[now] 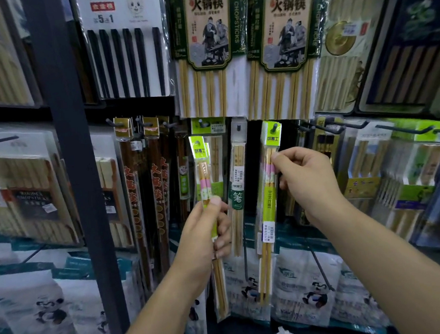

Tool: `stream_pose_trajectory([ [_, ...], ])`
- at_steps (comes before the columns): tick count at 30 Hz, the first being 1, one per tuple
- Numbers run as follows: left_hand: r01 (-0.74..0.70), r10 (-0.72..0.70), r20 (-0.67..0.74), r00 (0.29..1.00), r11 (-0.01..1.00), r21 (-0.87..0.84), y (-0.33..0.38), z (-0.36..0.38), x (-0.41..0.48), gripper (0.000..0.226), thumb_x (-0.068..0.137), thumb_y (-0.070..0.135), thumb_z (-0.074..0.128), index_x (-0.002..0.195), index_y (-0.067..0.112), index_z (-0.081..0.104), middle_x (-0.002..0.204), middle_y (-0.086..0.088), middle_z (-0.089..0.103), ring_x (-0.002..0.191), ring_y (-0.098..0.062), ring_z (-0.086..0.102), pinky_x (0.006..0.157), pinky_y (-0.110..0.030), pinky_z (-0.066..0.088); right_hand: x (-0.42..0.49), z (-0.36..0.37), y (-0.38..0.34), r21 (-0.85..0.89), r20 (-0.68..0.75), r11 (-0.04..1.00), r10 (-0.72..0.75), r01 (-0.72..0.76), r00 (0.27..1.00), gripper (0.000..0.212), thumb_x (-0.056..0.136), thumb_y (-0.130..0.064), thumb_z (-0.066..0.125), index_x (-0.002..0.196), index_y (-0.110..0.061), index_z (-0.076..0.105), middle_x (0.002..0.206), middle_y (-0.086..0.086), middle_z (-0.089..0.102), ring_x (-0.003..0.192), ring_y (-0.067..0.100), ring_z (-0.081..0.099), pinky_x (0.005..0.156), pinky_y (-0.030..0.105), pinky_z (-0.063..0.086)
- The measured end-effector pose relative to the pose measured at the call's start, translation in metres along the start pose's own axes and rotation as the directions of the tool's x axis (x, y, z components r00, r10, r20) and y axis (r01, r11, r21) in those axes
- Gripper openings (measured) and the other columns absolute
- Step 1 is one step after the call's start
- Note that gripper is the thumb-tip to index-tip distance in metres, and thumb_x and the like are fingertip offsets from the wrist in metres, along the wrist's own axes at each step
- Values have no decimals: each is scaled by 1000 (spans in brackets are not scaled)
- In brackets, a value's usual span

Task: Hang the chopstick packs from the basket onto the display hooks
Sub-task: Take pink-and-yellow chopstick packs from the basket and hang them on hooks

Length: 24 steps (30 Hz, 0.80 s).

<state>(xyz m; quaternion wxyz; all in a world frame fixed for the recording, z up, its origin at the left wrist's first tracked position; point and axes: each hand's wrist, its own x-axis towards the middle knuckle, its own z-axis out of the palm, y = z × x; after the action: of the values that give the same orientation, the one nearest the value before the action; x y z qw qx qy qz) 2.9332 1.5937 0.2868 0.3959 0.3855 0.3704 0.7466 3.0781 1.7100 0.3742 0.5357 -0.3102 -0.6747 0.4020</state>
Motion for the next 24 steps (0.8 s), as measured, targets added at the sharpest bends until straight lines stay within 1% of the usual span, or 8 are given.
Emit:
stream_pose_trajectory([
  [4, 11, -7, 46, 999, 996, -92, 0, -1, 0, 22, 93, 36, 52, 98, 15, 49, 73, -3, 53, 47, -12, 38, 39, -22, 33, 3, -1, 4, -89, -3, 996, -23, 23, 1000, 21, 96, -26, 67, 77, -22, 73, 55, -9, 61, 50, 2, 53, 49, 15, 45],
  [7, -68, 67, 59, 996, 998, 12, -2, 2, -1, 16, 99, 32, 51, 95, 19, 59, 80, -5, 59, 55, -15, 48, 45, -26, 42, 4, -4, 7, -158, -29, 987, -47, 42, 998, 22, 94, -34, 68, 75, -25, 73, 59, -10, 65, 59, 6, 59, 59, 23, 50],
  [10, -112, 104, 73, 992, 987, 117, -2, 4, -3, 15, 97, 34, 56, 92, 24, 66, 80, -4, 62, 62, -16, 58, 53, -29, 50, 2, -7, 11, -180, -59, 983, -35, 24, 998, 21, 92, -36, 70, 74, -26, 73, 67, -9, 69, 68, 13, 64, 70, 34, 54],
  [12, -115, 104, 82, 991, 983, 140, -2, 5, -3, 14, 96, 35, 58, 95, 23, 67, 81, -4, 64, 65, -17, 61, 55, -29, 53, -1, -8, 11, -194, -87, 981, -43, 25, 995, 19, 92, -34, 71, 75, -26, 72, 67, -7, 68, 69, 13, 64, 69, 34, 52],
  [15, -109, 94, 96, 991, 981, 161, -3, 4, -4, 18, 96, 35, 60, 103, 20, 66, 82, -5, 66, 68, -18, 64, 56, -28, 54, -9, -7, 7, -203, -112, 977, -86, 62, 990, 16, 93, -31, 70, 78, -26, 71, 64, -13, 65, 63, 2, 60, 62, 24, 46],
  [17, -106, 89, 104, 991, 980, 171, -3, 6, -4, 20, 96, 35, 61, 106, 18, 66, 82, -5, 67, 67, -18, 65, 55, -28, 54, -17, -1, 1, -143, -33, 984, -108, 102, 994, 17, 95, -30, 67, 80, -25, 72, 66, -14, 67, 59, -1, 58, 58, 18, 47],
  [20, -103, 83, 122, 989, 981, 163, -4, 11, -5, 18, 96, 34, 62, 108, 24, 69, 79, -4, 68, 65, -17, 64, 53, -28, 54, -29, 10, -8, 6, 121, 992, -124, 124, 985, 19, 98, -28, 65, 85, -18, 74, 75, 4, 71, 51, 4, 55, 53, 16, 48],
  [24, -94, 74, 143, 987, 986, 139, -5, 15, -7, 19, 95, 33, 63, 110, 27, 72, 79, -5, 69, 65, -19, 65, 53, -29, 54, -34, 16, -11, 84, 186, 992, -110, 96, 976, 19, 98, -27, 65, 85, -15, 73, 57, -2, 61, 49, 6, 54, 49, 16, 45],
])
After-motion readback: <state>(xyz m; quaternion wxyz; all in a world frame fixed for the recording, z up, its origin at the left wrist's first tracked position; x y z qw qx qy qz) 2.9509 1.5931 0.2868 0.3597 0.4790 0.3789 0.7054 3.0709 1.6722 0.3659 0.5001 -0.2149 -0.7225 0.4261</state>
